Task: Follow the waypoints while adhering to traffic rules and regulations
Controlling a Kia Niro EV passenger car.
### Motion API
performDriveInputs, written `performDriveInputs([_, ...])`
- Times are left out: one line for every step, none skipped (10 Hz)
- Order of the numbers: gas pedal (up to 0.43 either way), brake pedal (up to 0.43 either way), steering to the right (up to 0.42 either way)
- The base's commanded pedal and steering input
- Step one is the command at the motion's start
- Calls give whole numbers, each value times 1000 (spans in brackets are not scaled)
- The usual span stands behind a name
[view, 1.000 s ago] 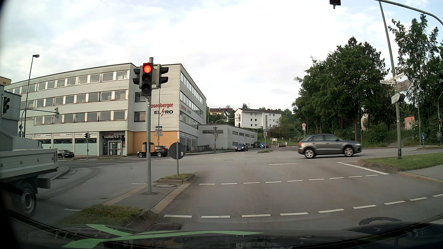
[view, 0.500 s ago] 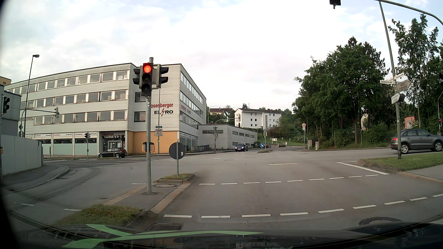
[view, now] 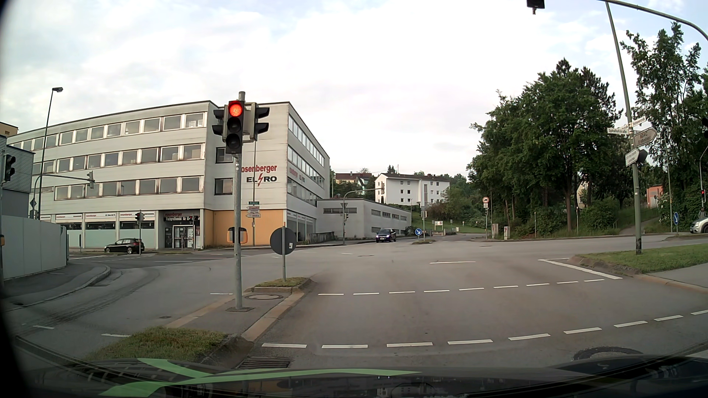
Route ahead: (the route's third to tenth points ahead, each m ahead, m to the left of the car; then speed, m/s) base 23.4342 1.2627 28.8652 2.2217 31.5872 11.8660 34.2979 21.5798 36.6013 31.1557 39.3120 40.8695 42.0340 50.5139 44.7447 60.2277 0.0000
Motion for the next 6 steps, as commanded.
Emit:
performDriveInputs([0,238,-20])
performDriveInputs([0,238,-20])
performDriveInputs([0,238,-20])
performDriveInputs([0,238,-20])
performDriveInputs([0,238,-20])
performDriveInputs([0,238,-20])
